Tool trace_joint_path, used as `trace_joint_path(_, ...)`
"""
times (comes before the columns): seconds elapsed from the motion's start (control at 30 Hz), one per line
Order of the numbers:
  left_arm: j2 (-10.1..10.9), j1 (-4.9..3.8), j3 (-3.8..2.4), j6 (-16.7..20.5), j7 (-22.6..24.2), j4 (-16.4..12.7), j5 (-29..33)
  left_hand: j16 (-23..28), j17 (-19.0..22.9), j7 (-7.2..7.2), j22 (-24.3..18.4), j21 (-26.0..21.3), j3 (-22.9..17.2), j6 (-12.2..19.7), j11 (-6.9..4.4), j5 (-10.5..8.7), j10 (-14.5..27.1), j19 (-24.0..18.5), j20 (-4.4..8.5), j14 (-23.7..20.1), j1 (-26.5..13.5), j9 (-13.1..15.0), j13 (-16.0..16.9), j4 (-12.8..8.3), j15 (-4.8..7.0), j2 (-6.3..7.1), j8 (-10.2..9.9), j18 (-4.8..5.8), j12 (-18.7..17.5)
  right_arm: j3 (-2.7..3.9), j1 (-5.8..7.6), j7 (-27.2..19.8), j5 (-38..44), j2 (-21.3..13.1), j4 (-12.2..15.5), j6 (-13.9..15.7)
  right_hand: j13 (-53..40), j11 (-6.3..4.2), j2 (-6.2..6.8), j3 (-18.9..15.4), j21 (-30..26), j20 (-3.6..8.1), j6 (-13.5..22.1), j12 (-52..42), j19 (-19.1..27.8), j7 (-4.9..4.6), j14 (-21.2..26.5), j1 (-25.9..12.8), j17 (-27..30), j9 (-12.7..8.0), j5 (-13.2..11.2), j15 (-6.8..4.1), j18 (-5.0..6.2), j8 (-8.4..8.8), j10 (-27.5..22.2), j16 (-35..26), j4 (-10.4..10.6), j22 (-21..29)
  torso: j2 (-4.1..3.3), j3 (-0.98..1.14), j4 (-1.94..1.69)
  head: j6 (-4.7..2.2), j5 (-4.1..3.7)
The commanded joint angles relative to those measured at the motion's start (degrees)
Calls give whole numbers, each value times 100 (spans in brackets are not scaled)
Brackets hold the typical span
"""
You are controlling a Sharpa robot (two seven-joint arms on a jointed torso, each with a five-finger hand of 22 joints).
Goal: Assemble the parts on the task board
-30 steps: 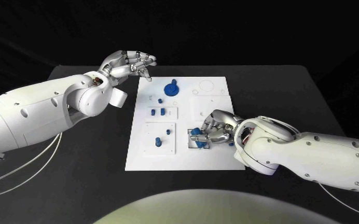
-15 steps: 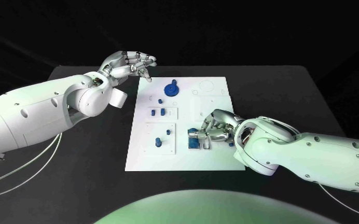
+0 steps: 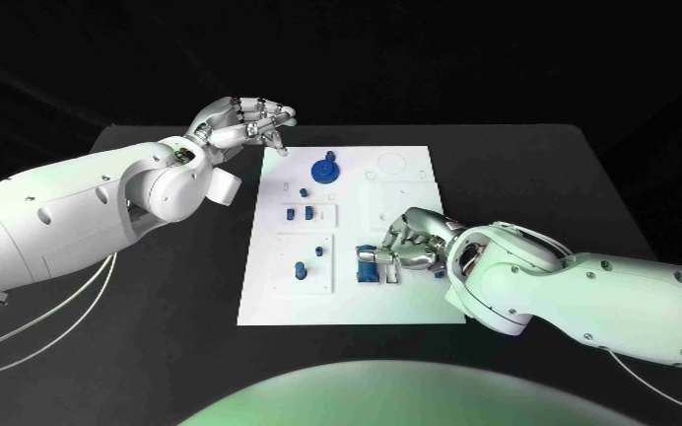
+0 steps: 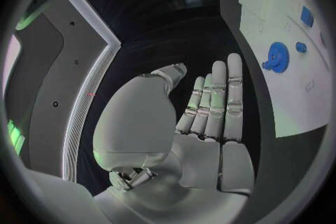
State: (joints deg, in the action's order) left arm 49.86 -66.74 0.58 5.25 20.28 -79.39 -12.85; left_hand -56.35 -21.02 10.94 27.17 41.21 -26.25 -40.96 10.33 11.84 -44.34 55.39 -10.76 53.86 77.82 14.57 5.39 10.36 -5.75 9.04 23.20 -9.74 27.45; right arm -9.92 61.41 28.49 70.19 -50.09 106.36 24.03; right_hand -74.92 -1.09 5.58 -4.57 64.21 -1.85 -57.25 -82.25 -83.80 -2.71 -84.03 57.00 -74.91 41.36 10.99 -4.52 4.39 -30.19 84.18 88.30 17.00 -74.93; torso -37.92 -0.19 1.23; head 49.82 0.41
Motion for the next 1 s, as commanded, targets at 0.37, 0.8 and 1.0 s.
trace_joint_path(0.37, 13, -1, -2, -81, 25, -17, 1, -11, -9, 314, -9, -35, -10, 48, -3, 3, 63, 25, -10, -37, -13, -7, 5, 32, -11, -37, 22, -75, 22, 0, -4, -463, 27, -290, 293, -626, -921, -58, -138, 150, 58, 54, 73, -28, -106, 40, -511, 1383, -1096, -60, -7, -52, -30, -60, 168, -6, -85, -961, 0, 0, 5, 13, 16)
trace_joint_path(0.8, 10, -1, -2, -86, 32, -20, -2, -11, -9, 314, -9, -35, -10, 48, -3, 3, 63, 25, -10, -37, -13, -7, 5, 32, -11, -37, 22, -75, 22, -1, -8, -452, 194, -282, 288, -806, -971, -94, 6, 364, 119, 75, -9, -85, -120, 81, -517, 1852, -1124, -114, -1, -79, -40, -75, 206, 5, -79, -975, 0, -2, -6, 18, 14)
trace_joint_path(1.0, 9, -1, -2, -87, 33, -21, -2, -11, -9, 314, -9, -35, -10, 48, -3, 3, 63, 25, -10, -37, -13, -7, 5, 32, -11, -37, 22, -75, 22, -1, -11, -383, 280, -227, 239, -773, -975, -97, 4, 382, 131, 77, -21, -89, -123, 86, -517, 1867, -1126, -116, 0, -81, -41, -81, 209, 6, -72, -978, -3, -3, -6, 18, 21)
